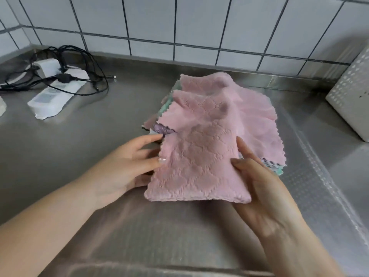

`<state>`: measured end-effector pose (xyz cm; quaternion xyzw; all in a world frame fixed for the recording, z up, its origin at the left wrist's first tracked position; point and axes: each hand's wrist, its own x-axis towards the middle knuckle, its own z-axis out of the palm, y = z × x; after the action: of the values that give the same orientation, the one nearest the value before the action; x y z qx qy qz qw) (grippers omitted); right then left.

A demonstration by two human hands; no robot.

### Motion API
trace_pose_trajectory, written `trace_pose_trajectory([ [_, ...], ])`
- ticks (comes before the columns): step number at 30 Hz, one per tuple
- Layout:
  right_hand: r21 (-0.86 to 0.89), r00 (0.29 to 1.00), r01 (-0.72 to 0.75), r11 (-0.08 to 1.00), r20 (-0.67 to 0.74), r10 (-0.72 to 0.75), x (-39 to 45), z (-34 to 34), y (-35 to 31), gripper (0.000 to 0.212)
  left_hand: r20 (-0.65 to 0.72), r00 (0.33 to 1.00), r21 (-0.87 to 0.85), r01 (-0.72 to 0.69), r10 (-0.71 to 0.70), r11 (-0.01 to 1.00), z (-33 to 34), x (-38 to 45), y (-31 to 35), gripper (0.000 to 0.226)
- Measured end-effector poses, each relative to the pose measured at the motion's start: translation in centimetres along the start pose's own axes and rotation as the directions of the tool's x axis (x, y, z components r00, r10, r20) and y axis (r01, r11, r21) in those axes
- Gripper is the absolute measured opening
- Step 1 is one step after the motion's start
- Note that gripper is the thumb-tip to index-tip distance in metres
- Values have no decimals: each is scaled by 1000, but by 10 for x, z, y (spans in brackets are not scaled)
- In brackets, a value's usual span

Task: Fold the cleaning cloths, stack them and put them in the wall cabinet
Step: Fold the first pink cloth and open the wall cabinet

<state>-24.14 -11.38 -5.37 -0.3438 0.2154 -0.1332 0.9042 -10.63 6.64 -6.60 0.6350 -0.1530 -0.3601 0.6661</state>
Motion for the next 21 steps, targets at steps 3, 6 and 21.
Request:
trace_pose_trajectory([
  [3, -48, 998, -58, 997, 22, 59, 7, 4, -21, 51, 40, 996, -84, 84, -80, 993, 7, 9, 15, 59],
  [6, -107, 992, -109, 988, 57, 115, 7, 19, -46, 50, -18, 998, -62, 66, -67, 996, 15, 10, 37, 60],
  [21, -329, 945, -295, 897, 40, 325, -30, 109, -115, 34, -203, 978, -47, 40, -49, 998, 27, -66, 145, 55],
])
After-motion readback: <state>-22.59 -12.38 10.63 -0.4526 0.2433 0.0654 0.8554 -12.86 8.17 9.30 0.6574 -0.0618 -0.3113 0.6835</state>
